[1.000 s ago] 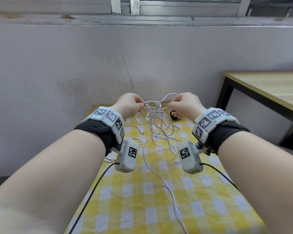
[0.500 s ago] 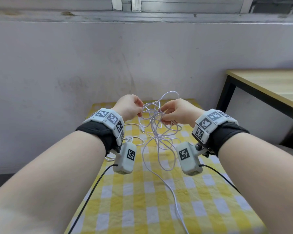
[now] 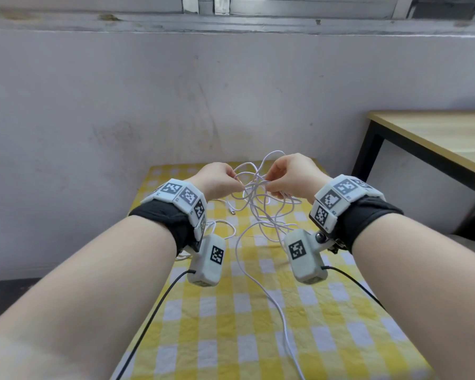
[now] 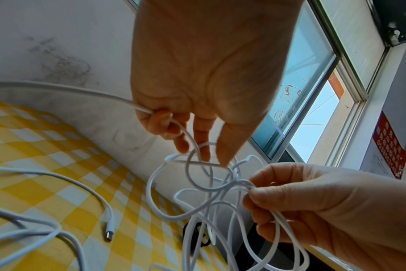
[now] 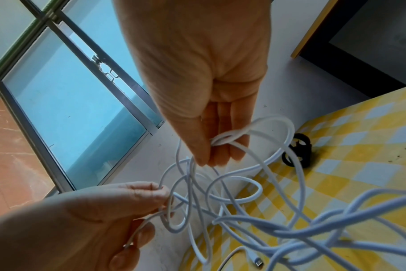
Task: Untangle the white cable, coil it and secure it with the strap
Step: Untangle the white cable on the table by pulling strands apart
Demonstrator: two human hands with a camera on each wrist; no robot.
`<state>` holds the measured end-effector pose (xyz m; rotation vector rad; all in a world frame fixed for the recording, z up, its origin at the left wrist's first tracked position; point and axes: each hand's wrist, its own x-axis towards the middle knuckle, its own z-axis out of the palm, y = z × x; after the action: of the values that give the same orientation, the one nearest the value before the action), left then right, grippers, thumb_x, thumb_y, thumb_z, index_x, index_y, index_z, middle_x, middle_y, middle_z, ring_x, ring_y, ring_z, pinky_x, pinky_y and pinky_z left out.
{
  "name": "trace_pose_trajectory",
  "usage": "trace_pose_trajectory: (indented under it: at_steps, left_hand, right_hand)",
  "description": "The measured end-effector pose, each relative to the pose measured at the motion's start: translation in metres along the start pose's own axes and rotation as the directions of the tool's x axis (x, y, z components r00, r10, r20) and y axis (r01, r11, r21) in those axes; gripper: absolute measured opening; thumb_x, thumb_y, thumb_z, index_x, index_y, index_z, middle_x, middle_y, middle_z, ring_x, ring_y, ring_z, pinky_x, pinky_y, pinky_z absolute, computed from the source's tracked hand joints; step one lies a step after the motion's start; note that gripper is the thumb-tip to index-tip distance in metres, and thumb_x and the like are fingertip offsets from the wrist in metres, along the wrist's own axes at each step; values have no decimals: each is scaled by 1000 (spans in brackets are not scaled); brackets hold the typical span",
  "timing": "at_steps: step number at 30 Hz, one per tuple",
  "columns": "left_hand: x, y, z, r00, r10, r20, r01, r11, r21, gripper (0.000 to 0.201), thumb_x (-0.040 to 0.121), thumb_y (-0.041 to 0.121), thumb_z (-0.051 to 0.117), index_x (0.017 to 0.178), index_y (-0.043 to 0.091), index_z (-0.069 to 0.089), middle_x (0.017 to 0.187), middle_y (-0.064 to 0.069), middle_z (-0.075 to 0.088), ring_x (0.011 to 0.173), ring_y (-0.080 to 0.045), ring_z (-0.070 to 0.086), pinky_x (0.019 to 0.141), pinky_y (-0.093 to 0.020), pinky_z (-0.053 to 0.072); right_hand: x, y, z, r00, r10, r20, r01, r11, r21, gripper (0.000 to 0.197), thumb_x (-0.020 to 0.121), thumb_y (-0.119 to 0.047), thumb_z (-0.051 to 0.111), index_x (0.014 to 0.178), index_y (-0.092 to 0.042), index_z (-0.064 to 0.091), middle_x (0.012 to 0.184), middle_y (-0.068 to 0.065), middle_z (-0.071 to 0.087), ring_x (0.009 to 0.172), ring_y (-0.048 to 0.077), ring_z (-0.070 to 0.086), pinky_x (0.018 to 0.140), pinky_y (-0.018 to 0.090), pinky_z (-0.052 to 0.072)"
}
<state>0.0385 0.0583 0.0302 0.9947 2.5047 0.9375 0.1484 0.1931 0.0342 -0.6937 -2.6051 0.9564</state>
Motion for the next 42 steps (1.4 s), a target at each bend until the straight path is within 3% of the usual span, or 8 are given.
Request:
trace_pose_trajectory:
  at_steps: [9,12,21,25,28,31,38,42]
  left_hand:
    - [-1,1,10,998,56,-40,-54,997,55,23,70,28,74,83,13,63,68,3,61,66,-15,56,66,-29,49]
    - [-2,2,12,997,60,-46,-59,998,31,18,76,23,63,61,14,57,57,2,56,54,-13,49,53,-24,40]
    - [-5,-3,6,991,37,129,-23,994,-110,26,88,18,49,69,14,66,64,6,63,53,-4,46,48,-19,33]
    - [-2,-8,8,988,-7,157,32,986,-161,31,85,20,51,57,19,65,57,9,64,61,-17,35,49,-28,20]
    - [-2,-7,8,988,-33,149,64,976,-208,28,83,19,52,58,16,65,54,7,63,61,-18,33,49,-27,19]
    - [-4,-3,6,985,-41,165,77,973,-217,25,83,23,51,66,13,67,61,3,62,62,-18,34,49,-27,21]
    - [-6,-6,-1,970,-135,200,158,982,-106,23,81,24,49,72,14,68,67,1,64,68,-22,43,51,-25,26]
    - [-7,-8,-3,959,-182,218,215,967,-136,21,86,19,46,72,12,60,68,-2,61,58,-18,47,58,-24,35]
  right_hand:
    - [0,-10,3,987,-45,152,12,977,212,4,81,-5,71,79,-5,68,71,15,63,64,24,60,76,42,59]
    - [-1,-10,3,991,-36,126,12,982,188,11,83,-7,69,75,-12,64,70,10,61,57,19,58,65,34,58]
    - [-1,-13,0,991,-129,42,132,990,-59,15,83,-8,63,79,-22,66,72,-9,61,61,3,51,54,11,37]
    - [-6,-19,-2,983,-181,34,184,965,-187,18,85,-8,60,83,-20,73,59,-15,47,54,1,44,47,1,32]
    - [-8,-22,0,978,-191,88,205,956,-210,20,80,-10,63,85,-26,73,69,-15,53,66,4,50,51,1,34]
    - [-6,-22,6,971,-202,126,229,940,-253,18,75,-16,70,85,-30,72,86,-8,60,86,12,55,71,19,44]
    - [-3,-13,-3,988,-153,23,155,986,-67,13,73,-12,77,73,-22,69,60,-12,55,54,1,47,52,13,37]
    - [2,-3,-12,990,-37,-138,41,999,26,10,74,-17,76,70,-22,68,66,-3,61,62,12,55,58,22,47]
